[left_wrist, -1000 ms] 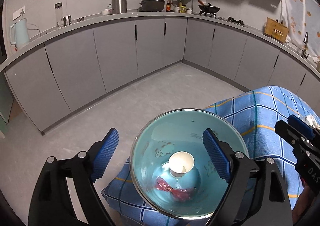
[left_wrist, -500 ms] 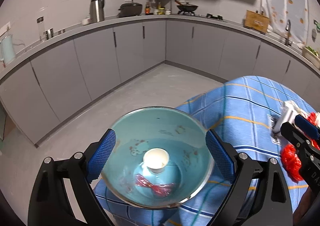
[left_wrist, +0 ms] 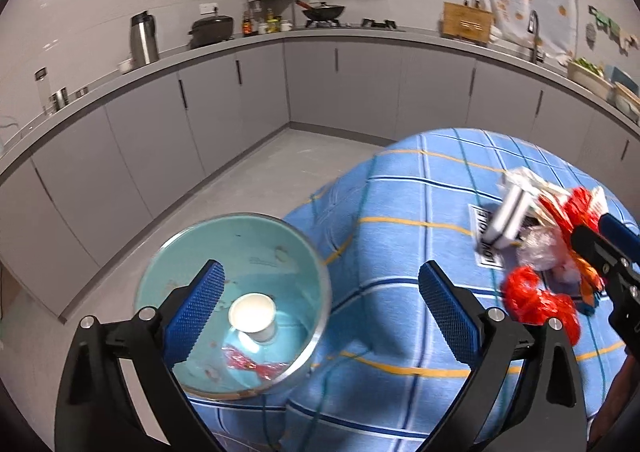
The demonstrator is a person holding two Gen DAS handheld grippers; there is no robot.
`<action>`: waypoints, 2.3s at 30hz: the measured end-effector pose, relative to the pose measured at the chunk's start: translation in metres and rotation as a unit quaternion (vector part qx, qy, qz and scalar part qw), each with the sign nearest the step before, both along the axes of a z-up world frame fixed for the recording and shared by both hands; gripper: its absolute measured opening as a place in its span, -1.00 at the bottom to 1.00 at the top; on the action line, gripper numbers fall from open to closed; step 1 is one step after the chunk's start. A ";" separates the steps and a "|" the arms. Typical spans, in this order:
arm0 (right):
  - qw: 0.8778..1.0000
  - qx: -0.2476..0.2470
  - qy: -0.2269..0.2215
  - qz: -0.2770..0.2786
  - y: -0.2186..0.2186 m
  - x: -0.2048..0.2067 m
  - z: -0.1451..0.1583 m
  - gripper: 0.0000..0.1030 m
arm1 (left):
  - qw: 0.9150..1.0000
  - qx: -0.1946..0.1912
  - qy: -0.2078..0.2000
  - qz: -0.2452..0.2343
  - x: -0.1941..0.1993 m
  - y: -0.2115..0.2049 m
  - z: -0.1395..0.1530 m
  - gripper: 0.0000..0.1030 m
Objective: Collect trash
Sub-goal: 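Move both open tools back to the trash pile on the table, then grasp the red plastic bag with the left tool while the right grasps the red mesh net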
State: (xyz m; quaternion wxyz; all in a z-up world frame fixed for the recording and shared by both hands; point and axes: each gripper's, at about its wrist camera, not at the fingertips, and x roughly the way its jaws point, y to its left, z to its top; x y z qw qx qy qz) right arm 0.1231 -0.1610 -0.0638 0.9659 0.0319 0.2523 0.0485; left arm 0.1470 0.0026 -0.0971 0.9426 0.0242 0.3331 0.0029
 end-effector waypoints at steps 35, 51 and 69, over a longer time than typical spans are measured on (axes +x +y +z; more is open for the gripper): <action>0.984 0.020 -0.015 -0.174 -0.142 -0.064 -0.019 0.28 | 0.988 0.061 0.044 -0.134 -0.001 -0.179 -0.037 0.90; 0.987 0.030 0.001 -0.160 -0.138 -0.057 -0.033 0.28 | 0.986 0.048 0.081 -0.141 -0.001 -0.159 -0.059 0.43; 0.994 0.022 0.023 -0.108 -0.112 -0.037 -0.038 0.13 | 0.987 0.026 0.034 -0.157 -0.033 -0.132 -0.026 -0.65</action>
